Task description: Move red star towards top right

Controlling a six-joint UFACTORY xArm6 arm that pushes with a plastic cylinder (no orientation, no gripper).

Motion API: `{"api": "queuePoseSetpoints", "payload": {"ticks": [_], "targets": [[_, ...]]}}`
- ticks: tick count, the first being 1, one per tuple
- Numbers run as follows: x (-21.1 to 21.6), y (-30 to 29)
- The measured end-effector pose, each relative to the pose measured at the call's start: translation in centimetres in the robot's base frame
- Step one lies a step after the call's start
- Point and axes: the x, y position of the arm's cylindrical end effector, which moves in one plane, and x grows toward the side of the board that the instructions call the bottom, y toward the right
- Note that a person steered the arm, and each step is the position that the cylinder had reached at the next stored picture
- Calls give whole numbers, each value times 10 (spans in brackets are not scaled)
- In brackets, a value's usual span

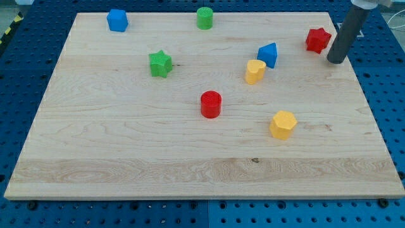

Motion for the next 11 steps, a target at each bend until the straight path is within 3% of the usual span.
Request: {"api": "queuePoseSetpoints", "payload": {"ticks": [2,4,6,7,8,11], "targets": [[-27,0],[-5,2],[-10,-34],[-32,-41],[-51,-25],[-51,-11]]}}
